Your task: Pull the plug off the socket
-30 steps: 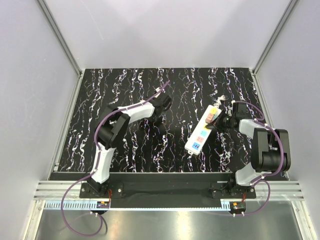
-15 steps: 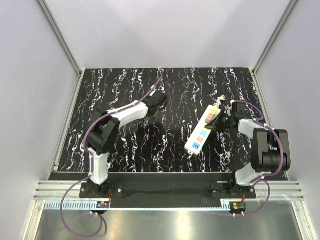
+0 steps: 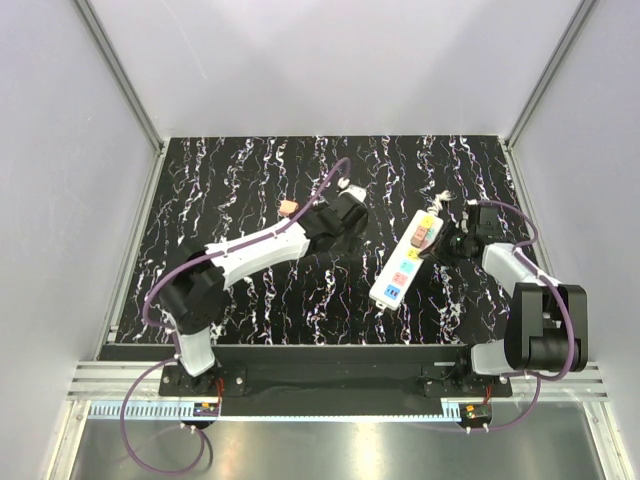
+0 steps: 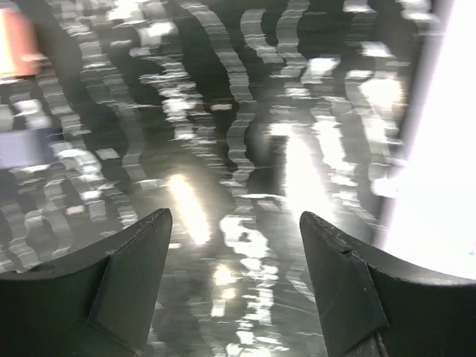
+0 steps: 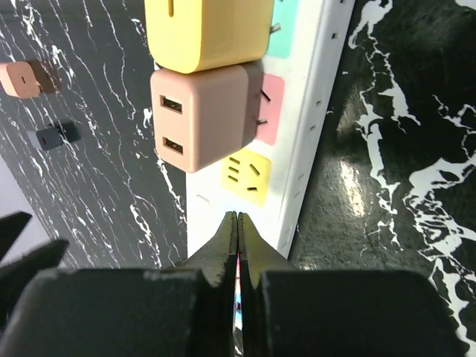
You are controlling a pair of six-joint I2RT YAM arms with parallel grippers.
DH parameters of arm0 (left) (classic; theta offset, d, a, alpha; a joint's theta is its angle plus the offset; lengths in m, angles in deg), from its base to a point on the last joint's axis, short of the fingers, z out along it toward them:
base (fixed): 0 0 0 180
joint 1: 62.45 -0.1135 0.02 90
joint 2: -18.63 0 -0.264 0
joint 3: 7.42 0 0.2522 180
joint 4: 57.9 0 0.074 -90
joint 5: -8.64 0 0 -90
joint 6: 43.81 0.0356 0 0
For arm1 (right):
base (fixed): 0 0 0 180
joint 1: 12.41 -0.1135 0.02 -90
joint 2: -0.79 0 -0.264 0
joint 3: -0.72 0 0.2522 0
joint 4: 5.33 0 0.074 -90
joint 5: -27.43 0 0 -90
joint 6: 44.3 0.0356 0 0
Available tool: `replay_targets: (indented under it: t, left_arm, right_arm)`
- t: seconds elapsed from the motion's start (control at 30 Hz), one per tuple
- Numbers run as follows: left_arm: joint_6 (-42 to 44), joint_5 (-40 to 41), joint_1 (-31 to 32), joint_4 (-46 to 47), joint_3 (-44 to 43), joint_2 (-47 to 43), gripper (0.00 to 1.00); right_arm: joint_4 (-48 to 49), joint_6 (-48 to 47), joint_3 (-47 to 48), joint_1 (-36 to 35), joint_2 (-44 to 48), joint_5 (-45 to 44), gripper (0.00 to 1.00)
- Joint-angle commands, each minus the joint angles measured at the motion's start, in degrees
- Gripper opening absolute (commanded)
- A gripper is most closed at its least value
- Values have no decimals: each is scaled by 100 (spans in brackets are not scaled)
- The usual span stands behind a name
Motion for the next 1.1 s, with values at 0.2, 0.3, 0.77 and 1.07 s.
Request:
replay_targets:
  t: [0.2, 0.3, 0.77, 1.07]
  left_arm:
    - [-380, -736, 291, 738, -1355, 768, 69]
    - [-310, -859, 379, 755, -1726, 1225, 69]
    - [50, -588, 713, 693, -3492, 2351, 59]
    - [261, -280, 906, 729, -3977, 2835, 64]
  right_arm:
    - [-225, -33, 580, 483, -432, -362, 0]
    - [-216, -41, 809, 633, -661, -388, 0]
    - [470, 283, 1548, 1161, -1707, 280, 0]
    - [908, 336, 1794, 1161, -2155, 455, 0]
